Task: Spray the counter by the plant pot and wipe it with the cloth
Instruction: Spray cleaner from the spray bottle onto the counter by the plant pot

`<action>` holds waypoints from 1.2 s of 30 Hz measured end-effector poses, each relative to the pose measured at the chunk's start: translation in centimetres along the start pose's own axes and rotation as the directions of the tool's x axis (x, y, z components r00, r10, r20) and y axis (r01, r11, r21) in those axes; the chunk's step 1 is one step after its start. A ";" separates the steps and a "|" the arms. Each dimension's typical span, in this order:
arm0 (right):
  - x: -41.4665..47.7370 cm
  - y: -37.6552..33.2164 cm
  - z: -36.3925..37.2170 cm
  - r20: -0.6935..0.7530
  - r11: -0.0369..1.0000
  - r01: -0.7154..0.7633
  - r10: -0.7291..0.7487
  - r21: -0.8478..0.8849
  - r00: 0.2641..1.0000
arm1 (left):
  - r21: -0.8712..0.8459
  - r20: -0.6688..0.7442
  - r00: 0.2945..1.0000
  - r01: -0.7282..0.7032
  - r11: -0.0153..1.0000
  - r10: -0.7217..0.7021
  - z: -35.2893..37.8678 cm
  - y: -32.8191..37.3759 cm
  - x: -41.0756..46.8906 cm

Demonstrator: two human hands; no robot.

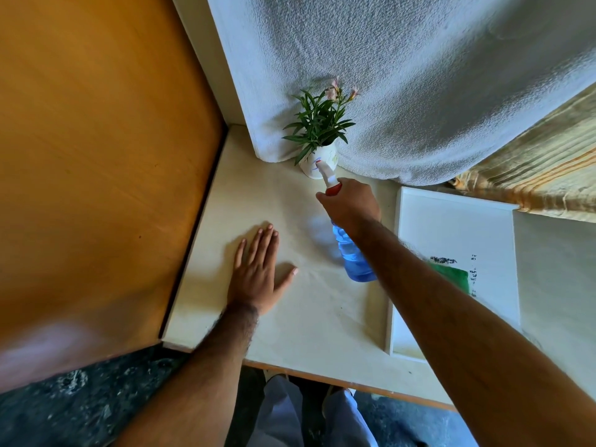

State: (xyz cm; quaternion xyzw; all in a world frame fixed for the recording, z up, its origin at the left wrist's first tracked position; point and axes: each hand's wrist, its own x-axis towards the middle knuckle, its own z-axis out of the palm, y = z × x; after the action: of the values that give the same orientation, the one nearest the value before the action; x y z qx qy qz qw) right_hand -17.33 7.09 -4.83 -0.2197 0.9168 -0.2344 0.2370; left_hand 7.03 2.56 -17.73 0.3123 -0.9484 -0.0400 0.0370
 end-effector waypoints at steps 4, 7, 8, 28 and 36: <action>-0.1 -0.1 0.0 -0.009 1.000 0.000 0.000 -0.028 1.000 | -0.001 -0.003 1.000 0.001 1.000 -0.001 0.0 0.0 0.0; -0.1 0.1 -0.2 -0.007 1.000 0.003 -0.003 0.001 1.000 | -0.004 -0.004 1.000 -0.001 1.000 0.001 -0.1 0.0 0.0; -0.2 0.2 -0.3 -0.016 1.000 0.006 -0.005 0.019 1.000 | -0.004 -0.007 1.000 -0.001 1.000 0.001 -0.2 0.0 0.0; -1.9 9.5 -13.1 -0.666 0.690 0.493 -0.021 0.530 0.745 | -0.025 0.034 0.999 -0.005 1.000 0.006 -1.2 0.4 -0.1; -0.1 14.6 -12.7 -0.627 0.681 0.452 0.014 0.577 0.779 | -0.014 0.064 0.998 -0.005 1.000 0.006 -1.1 0.3 0.1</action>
State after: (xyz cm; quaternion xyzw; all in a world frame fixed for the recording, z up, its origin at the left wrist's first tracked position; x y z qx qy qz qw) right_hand -28.38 22.86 -2.74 -0.1440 0.7480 -0.6475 -0.0235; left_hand 6.90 2.73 -16.62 0.3078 -0.9498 -0.0562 0.0089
